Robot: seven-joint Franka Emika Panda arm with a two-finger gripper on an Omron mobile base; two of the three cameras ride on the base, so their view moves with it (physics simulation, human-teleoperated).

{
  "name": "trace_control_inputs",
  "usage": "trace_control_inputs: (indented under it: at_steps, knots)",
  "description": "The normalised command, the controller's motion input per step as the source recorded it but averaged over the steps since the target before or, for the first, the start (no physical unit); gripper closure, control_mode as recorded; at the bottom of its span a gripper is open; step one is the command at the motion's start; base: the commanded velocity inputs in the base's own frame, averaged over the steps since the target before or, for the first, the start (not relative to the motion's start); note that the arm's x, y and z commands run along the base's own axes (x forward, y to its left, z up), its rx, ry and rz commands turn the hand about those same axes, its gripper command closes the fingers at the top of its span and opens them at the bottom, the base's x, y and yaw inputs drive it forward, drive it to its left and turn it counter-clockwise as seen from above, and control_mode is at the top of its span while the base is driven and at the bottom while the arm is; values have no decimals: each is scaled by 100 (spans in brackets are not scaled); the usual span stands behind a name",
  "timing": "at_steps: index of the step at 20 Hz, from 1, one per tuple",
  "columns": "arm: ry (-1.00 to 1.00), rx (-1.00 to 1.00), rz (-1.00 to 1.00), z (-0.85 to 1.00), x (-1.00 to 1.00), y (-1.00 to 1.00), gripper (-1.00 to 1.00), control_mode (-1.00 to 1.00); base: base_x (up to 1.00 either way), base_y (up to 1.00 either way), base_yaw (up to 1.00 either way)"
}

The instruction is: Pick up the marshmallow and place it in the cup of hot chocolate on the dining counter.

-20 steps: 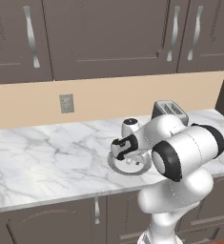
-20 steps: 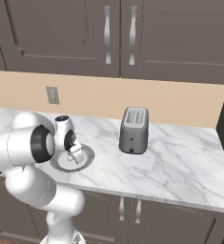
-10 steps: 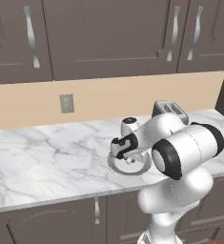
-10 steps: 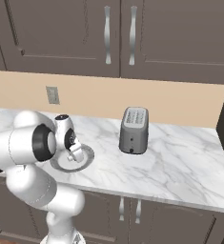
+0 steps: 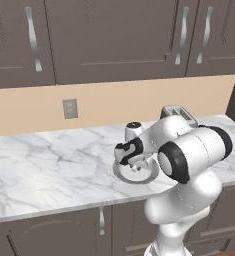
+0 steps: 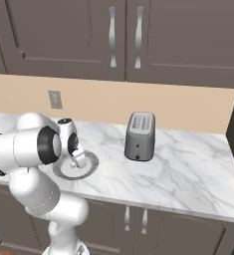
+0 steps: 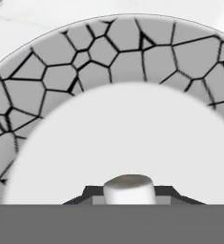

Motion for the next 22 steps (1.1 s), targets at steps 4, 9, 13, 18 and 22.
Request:
trace_control_inputs:
  at_steps: [4, 9, 13, 18, 22]
  knots:
    - [-9, 6, 11, 26, -46, -19, 100, -100, 0, 0, 0]
    - [-3, -1, 14, 80, -44, -2, 100, -100, 0, 0, 0]
    - [0, -11, 18, 73, -56, -1, 100, -100, 0, 0, 0]
    - [-1, -1, 25, 92, -74, -35, 100, -100, 0, 0, 0]
    - [-4, 0, 29, 100, -65, -45, 100, -100, 0, 0, 0]
